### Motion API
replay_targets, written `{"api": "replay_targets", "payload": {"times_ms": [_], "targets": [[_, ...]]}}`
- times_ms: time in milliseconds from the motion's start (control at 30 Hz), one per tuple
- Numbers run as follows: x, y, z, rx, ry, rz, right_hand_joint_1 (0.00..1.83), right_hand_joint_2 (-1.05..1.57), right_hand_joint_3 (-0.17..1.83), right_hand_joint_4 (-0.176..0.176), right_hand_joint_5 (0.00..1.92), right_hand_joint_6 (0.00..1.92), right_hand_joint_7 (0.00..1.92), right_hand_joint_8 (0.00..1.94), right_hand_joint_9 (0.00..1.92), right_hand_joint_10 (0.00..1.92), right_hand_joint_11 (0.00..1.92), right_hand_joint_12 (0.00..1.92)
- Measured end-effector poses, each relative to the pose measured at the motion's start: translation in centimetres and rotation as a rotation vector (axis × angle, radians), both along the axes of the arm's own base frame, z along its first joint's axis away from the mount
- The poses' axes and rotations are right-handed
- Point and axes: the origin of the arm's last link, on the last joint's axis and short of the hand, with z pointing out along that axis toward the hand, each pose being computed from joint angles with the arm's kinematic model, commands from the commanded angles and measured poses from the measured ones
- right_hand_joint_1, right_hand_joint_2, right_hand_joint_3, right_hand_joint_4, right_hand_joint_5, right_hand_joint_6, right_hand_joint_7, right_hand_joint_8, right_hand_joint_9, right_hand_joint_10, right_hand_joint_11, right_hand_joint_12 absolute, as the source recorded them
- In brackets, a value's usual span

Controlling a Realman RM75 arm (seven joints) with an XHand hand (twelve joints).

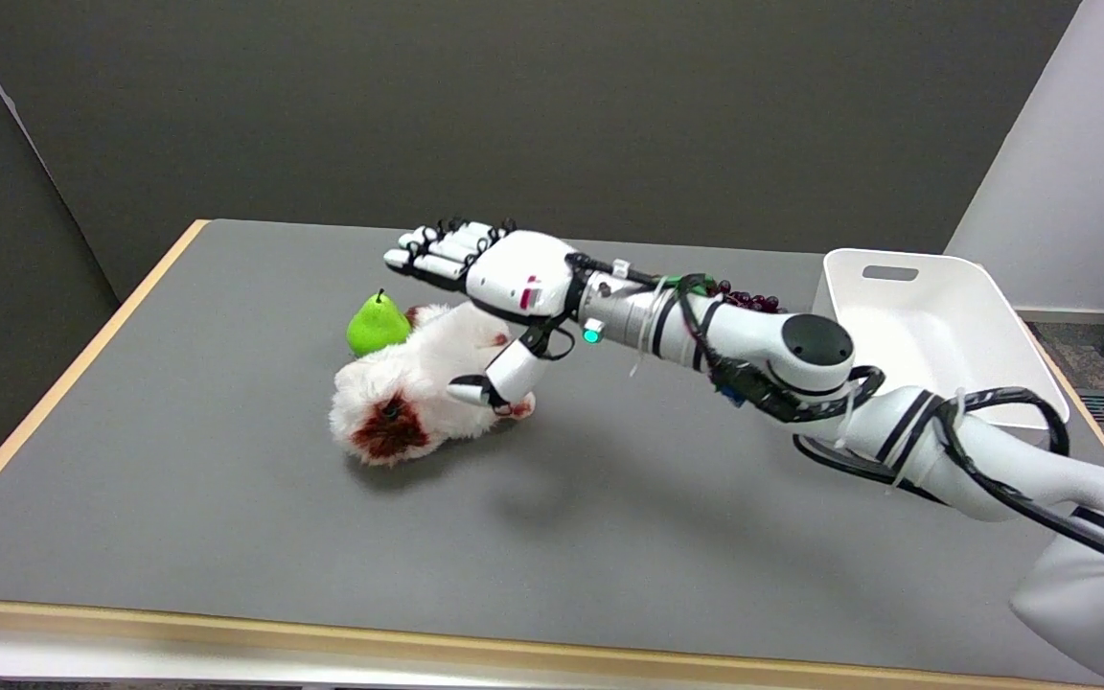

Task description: Pick up the plush toy.

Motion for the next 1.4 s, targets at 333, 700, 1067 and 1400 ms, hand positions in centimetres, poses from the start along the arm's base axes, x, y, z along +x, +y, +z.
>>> {"api": "replay_targets", "payload": {"times_ms": [333,700,1067,1400], "targets": [[-3.1,-1.2,-1.9,-0.007,0.021,-0.066,0.55,0.50,0.87,-0.010,0.01,0.04,0.00,0.00,0.00,0.01,0.00,0.74],[-6.2,-2.6,-3.0,-0.052,0.046,-0.139,0.64,0.54,0.91,-0.006,0.00,0.18,0.01,0.18,0.00,0.32,0.00,0.86],[-7.5,-2.8,-3.6,-0.078,0.052,-0.167,1.15,1.18,0.24,-0.094,0.54,1.56,0.81,1.46,0.78,1.28,0.79,1.86],[-7.4,-2.7,-3.1,-0.106,0.027,-0.163,1.17,1.01,0.53,-0.076,0.61,1.59,0.86,1.39,0.81,1.47,0.87,1.92]]}}
